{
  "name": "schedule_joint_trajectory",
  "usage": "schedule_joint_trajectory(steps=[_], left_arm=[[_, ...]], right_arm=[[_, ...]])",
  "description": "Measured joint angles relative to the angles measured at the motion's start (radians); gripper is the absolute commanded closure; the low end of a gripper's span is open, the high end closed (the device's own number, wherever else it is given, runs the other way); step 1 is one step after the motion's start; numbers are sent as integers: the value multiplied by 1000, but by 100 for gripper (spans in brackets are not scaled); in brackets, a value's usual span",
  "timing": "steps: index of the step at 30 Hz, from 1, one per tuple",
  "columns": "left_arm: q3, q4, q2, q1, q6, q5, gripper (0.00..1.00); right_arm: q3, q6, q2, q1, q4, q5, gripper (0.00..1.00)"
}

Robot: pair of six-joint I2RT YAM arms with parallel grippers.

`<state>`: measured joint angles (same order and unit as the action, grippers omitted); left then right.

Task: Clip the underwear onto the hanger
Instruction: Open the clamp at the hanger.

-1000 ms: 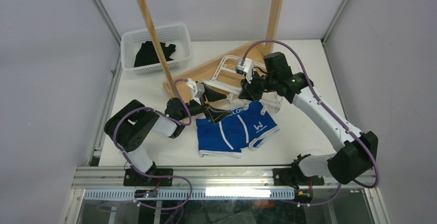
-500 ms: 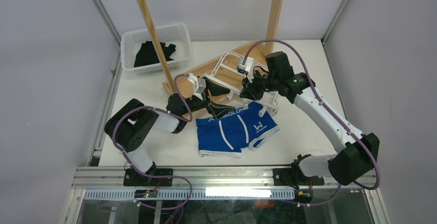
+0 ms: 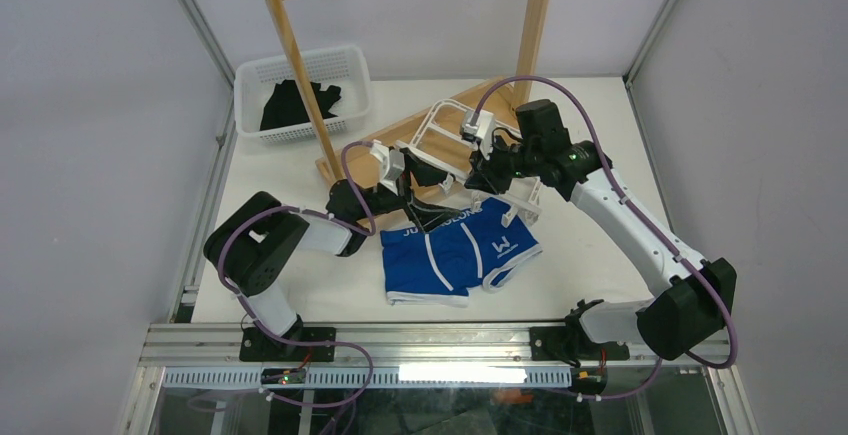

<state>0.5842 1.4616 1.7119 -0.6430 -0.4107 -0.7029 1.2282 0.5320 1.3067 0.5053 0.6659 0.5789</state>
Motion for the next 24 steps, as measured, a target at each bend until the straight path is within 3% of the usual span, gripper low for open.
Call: schedule_joint_trajectory(steps=[7,18,24], left_arm=[[5,0,0,0,-4,-6,6],[10,0,0,0,-26,-7,25],[14,0,1,0,-29,-11,28]], right_arm=[[0,0,0,0,-2,0,100],[0,1,0,0,-2,4,100],[0,1,0,0,-2,6,100]])
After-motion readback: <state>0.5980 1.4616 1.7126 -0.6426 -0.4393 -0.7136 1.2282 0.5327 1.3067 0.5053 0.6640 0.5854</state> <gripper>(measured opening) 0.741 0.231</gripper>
